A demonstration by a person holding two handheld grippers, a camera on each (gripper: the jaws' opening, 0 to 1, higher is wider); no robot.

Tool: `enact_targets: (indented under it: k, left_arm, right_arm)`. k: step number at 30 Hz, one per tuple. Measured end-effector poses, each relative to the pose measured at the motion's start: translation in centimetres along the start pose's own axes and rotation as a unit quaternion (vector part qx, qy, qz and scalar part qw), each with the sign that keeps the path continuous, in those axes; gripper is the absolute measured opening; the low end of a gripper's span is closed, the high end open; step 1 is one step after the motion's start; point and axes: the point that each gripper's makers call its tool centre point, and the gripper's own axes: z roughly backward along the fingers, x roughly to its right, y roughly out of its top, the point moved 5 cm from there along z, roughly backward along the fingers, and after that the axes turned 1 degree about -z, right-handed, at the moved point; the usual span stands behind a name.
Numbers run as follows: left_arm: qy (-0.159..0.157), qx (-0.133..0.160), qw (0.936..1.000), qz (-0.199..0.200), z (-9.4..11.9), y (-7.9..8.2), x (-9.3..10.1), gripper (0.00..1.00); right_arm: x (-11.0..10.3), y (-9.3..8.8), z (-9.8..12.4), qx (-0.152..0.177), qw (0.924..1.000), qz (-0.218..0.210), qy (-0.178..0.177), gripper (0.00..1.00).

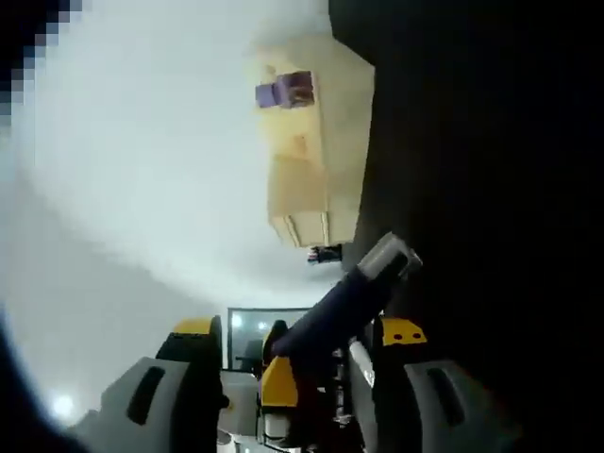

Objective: Open the drawer, pick up the cosmetic bottles from the table one by one, place them into the drawer, release the gripper, close the drawer, and move the gripper away

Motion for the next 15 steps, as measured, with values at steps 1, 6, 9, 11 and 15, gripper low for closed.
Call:
enact_targets:
  k: [1,6,9,11,15]
  left_arm:
    - [-0.002,0.0,1.0,0.002,0.0,0.0,0.1,0.15]
    - [0.0,-0.002,1.0,0.0,0.2,0.0,-0.1,0.15]
    - [-0.001,-0.003,1.0,0.002,0.2,-0.1,-0.2,0.15]
    - [-0.002,-0.003,1.0,0.003,0.2,-0.1,-0.2,0.15]
    - [-0.003,-0.008,1.0,-0.001,0.1,-0.2,0.1,0.15]
  right_arm:
    - [0.0,0.0,0.0,-0.002,1.0,0.008,-0.002,0.6]
    - [-0.3,0.5,0.3,0.016,0.9965,0.082,-0.007,0.54]
    - [-0.8,0.9,0.6,0.035,0.9879,0.151,-0.01,0.46]
    - [-1.3,1.1,0.9,0.038,0.983,0.18,-0.008,0.44]
    - [-1.7,1.4,1.3,0.052,0.9665,0.251,-0.013,0.39]
